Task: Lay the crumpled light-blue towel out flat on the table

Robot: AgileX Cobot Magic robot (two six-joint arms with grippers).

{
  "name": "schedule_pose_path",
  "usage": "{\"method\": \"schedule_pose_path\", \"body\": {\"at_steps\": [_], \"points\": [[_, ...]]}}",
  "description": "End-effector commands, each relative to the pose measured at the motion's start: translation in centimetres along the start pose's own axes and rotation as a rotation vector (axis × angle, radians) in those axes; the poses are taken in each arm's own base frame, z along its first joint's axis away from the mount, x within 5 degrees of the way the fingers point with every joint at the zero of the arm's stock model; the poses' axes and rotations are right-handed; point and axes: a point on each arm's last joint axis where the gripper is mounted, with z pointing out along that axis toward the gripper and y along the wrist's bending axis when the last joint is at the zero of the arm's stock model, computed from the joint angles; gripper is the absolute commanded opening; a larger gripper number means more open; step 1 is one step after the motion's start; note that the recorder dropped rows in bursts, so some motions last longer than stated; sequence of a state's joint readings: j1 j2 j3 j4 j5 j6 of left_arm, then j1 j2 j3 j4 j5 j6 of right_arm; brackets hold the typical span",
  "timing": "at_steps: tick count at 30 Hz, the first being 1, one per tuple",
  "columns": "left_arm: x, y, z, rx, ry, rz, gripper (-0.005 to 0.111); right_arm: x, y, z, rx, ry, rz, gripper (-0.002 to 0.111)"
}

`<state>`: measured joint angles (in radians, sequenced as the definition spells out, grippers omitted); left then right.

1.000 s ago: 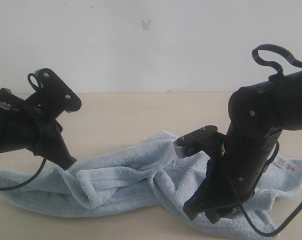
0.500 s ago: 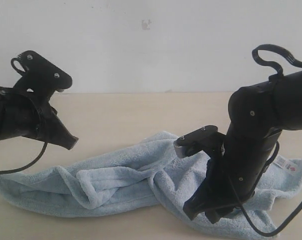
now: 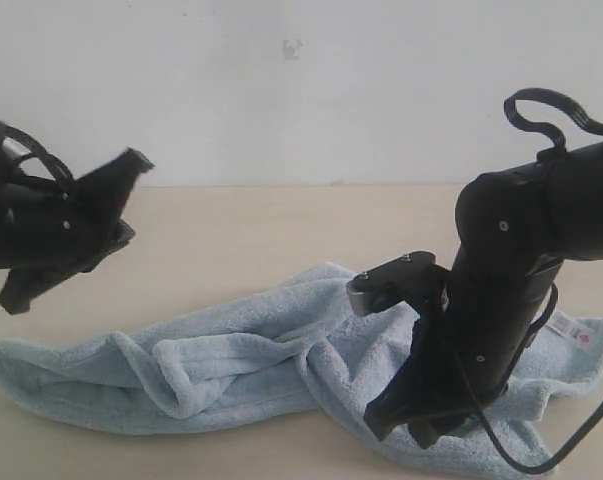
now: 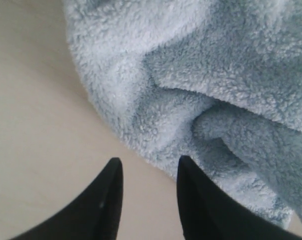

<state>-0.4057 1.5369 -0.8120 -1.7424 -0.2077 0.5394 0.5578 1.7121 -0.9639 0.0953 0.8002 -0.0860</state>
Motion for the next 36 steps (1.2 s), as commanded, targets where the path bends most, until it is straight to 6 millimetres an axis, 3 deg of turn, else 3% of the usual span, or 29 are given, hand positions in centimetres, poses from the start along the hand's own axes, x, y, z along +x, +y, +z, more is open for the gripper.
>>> {"method": "schedule_pose_path", "body": {"at_steps": [1,3,5,8,10,13,14,17,19,21,23,28,32,36], "points": [[-2.7,-0.8,-0.9,0.07,-0.137,-0.276,0.004,0.1,0.1,-0.4,-0.003,0.003,0.001,0.035],[-4.7,-3.3,-1.8,0.22,-0.341,0.317,0.004,0.0,0.1,-0.4,-0.003,0.001,0.001,0.035],[-4.6,-5.6,-3.0,0.378,-0.379,0.867,0.004,0.0,0.1,-0.4,-0.003,0.001,0.003,0.035],[-3.3,-6.9,-3.8,0.434,-0.257,1.211,0.004,-0.1,0.1,-0.4,-0.002,-0.012,0.009,0.035],[-2.5,-6.5,-3.7,0.347,-0.182,1.354,0.004,-0.2,0.1,-0.4,-0.001,-0.022,0.011,0.035],[-1.8,-4.2,-3.1,0.118,-0.117,1.42,0.004,-0.2,0.0,-0.4,-0.001,-0.028,0.018,0.035],[-0.8,-2.2,-2.8,0.01,-0.04,1.516,0.004,-0.2,0.0,-0.4,0.004,-0.03,0.013,0.035],[2.1,0.0,-2.6,0.079,0.114,1.623,0.004,-0.4,-0.1,-0.4,0.015,-0.052,0.004,0.035],[4.4,0.1,-3.0,0.155,0.216,1.608,0.004,-0.6,-0.2,-0.4,0.019,-0.064,0.007,0.035],[4.4,-0.8,-3.4,0.004,0.423,1.471,0.004,-0.6,-0.4,-0.4,0.046,-0.068,0.012,0.035],[3.8,-1.7,-2.9,-0.138,0.543,1.484,0.004,-0.6,-1.0,-0.4,0.108,-0.073,0.033,0.035],[5.1,-1.4,0.4,-0.138,0.551,1.451,0.004,0.3,-1.8,-0.5,0.202,0.024,0.008,0.035],[6.0,0.0,2.5,-0.193,0.608,1.491,0.022,0.1,-3.7,-0.8,0.278,-0.016,0.072,0.035],[6.1,0.2,3.0,-0.214,0.604,1.475,0.05,0.5,-7.3,-1.1,0.291,-0.032,0.22,0.035]]}}
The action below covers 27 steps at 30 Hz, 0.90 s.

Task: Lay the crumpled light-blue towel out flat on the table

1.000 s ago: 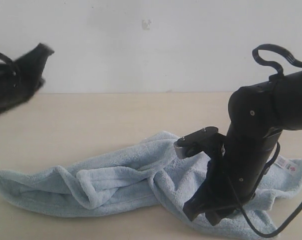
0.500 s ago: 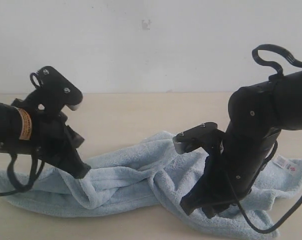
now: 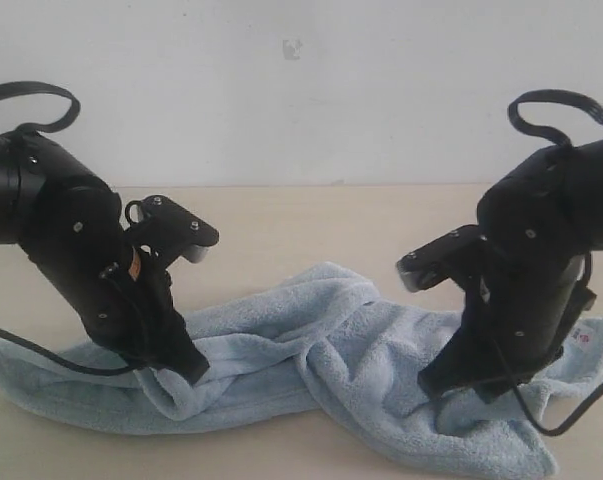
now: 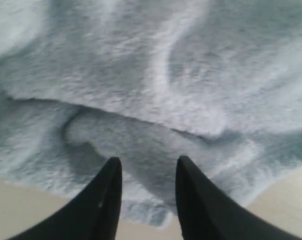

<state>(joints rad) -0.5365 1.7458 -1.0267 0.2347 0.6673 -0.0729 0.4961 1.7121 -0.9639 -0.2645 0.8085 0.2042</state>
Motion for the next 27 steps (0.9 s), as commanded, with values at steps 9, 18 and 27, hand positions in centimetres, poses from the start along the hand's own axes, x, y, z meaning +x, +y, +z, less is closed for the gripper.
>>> {"method": "schedule_pose_path", "body": {"at_steps": [9,18,27], "points": [[-1.0,-0.5,1.1,0.035,-0.024,-0.1,0.071,0.4,-5.8,0.8,-0.047,-0.011,0.294,0.035],[-1.2,-0.3,0.7,0.02,-0.017,-0.086,0.008,0.5,-8.2,1.1,0.0,-0.066,0.369,0.035],[-1.5,1.8,-7.0,-0.108,-0.24,-0.05,0.004,1.6,-11.0,1.4,-0.316,-0.086,0.552,0.035]]}}
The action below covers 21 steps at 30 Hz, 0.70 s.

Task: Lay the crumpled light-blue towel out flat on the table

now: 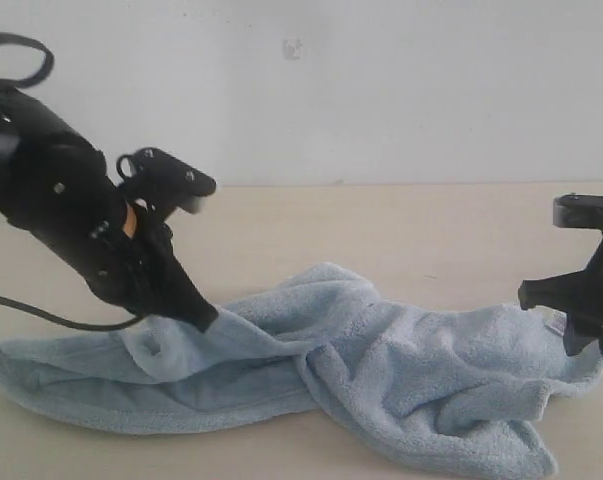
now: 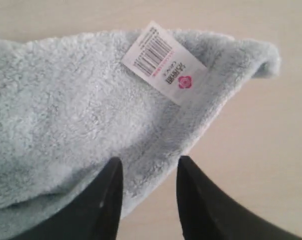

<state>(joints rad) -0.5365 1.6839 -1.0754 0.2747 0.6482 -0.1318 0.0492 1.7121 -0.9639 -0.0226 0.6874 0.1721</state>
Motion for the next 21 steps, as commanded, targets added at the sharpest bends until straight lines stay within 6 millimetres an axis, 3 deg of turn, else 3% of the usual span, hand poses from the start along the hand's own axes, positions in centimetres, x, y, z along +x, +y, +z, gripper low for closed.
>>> {"method": "schedule_pose_path", "body": {"at_steps": [1,5,10,15,18,21], "points": [[-0.5,1.7,-5.2,-0.111,-0.139,-0.007,0.004,0.2,1.2,-0.6,-0.267,0.031,-0.077,0.035],[0.6,3.4,-10.1,-0.228,-0.231,-0.058,0.004,0.9,3.9,-1.6,-0.468,0.047,-0.251,0.035],[3.2,4.9,-13.2,-0.376,-0.274,-0.08,0.004,2.1,5.8,-3.3,-0.519,0.071,-0.357,0.035],[6.1,5.5,-12.4,-0.496,-0.214,-0.118,0.004,4.5,8.3,-5.0,-0.572,0.104,-0.552,0.035],[7.0,4.7,-10.8,-0.44,-0.202,-0.095,0.004,6.5,10.0,-4.3,-0.53,0.126,-0.714,0.035],[7.7,3.9,-9.5,-0.374,-0.215,-0.077,0.004,8.2,10.6,-3.0,-0.361,0.145,-0.824,0.035]]}}
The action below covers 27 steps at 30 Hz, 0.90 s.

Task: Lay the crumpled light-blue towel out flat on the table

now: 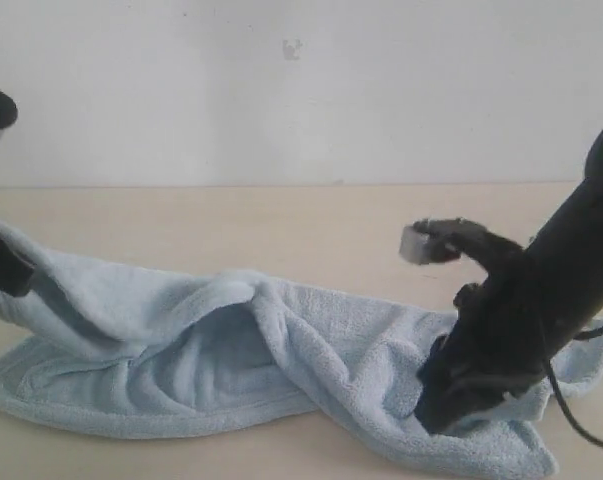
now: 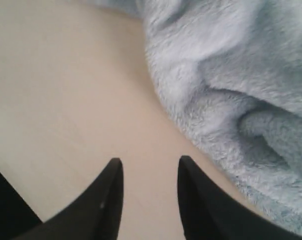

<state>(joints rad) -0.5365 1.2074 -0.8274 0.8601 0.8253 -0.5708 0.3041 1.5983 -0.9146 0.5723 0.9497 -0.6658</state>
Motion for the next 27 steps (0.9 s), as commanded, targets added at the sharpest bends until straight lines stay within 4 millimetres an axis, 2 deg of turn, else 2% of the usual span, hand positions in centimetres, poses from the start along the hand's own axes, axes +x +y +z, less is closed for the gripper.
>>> {"method": "schedule_pose_path", "body": {"at_steps": [1,4,7,11,14,19,27], "points": [[1.2,-1.5,0.8,0.078,-0.02,0.012,0.004,1.5,0.6,2.1,0.229,0.116,-0.1,0.035],[1.3,-1.8,1.2,0.082,-0.011,0.036,0.004,1.9,-0.4,2.0,0.421,0.126,0.042,0.035],[1.2,-1.8,1.1,0.089,-0.023,0.035,0.004,2.3,-1.2,1.9,0.513,0.112,0.179,0.035],[1.2,-1.8,1.1,0.093,-0.02,0.029,0.004,3.9,-1.5,3.2,0.508,0.131,0.198,0.035],[1.2,-1.8,1.1,0.096,-0.025,0.029,0.004,4.4,-2.8,3.8,0.509,0.12,0.237,0.035],[1.2,-1.9,1.1,0.098,-0.025,0.026,0.004,4.9,-5.0,3.7,0.512,0.126,0.331,0.035],[1.1,-2.0,1.1,0.116,-0.037,0.016,0.004,4.4,-5.2,4.9,0.434,0.094,0.312,0.035]]}}
